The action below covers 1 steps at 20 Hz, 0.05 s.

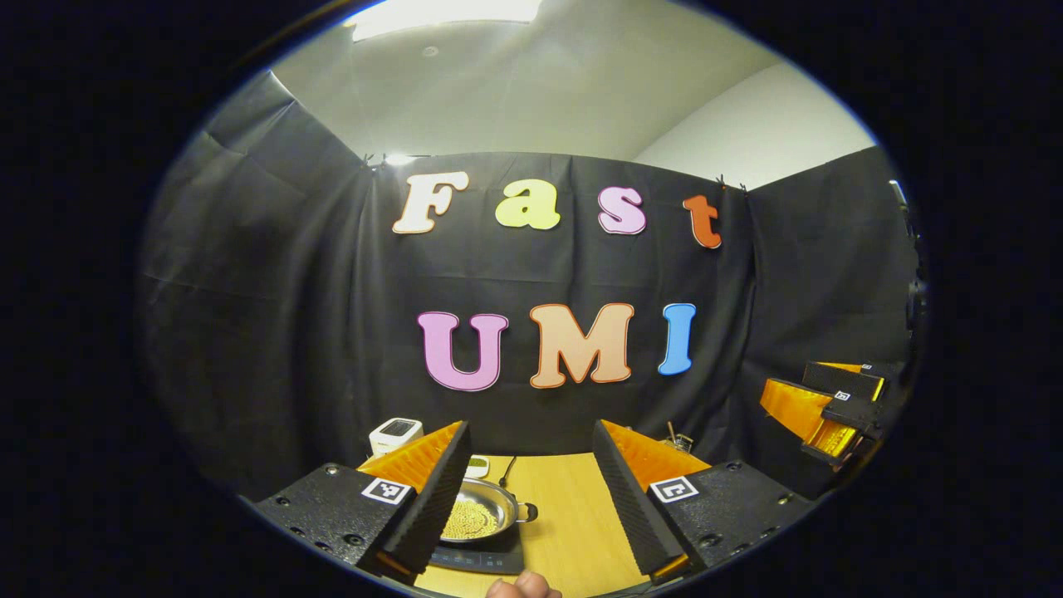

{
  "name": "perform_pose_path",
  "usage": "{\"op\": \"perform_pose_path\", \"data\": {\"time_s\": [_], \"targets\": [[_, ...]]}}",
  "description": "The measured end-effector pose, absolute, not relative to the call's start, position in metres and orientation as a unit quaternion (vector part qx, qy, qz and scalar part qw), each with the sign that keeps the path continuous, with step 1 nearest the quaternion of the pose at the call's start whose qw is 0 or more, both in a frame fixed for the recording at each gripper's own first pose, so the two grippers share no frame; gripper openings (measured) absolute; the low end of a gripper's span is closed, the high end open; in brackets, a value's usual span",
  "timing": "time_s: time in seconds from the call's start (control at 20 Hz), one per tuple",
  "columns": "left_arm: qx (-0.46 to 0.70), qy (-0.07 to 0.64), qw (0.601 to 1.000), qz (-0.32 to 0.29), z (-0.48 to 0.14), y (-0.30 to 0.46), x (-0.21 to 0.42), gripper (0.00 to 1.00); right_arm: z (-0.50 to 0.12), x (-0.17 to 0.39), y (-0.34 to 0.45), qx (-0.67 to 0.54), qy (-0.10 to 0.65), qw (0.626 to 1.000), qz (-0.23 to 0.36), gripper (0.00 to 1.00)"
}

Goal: First push the handle of the pot to place it horizontally, then grasp the pot with both hands and set it on the induction cooktop.

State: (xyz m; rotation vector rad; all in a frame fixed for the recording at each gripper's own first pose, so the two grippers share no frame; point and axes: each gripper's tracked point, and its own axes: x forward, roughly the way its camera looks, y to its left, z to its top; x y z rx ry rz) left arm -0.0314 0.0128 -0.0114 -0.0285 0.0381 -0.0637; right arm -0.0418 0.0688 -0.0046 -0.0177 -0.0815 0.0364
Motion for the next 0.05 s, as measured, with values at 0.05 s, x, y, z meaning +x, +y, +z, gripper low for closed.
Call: {"op": "perform_pose_path", "data": {"time_s": [0.05], "targets": [[-0.009, 0.016, 1.0, -0.025, -0.0084, 0.0179, -0.0297, 0.88, -0.0055, -0.0416, 0.071, -0.008, -0.037, 0.999, 0.022, 0.94]]}}
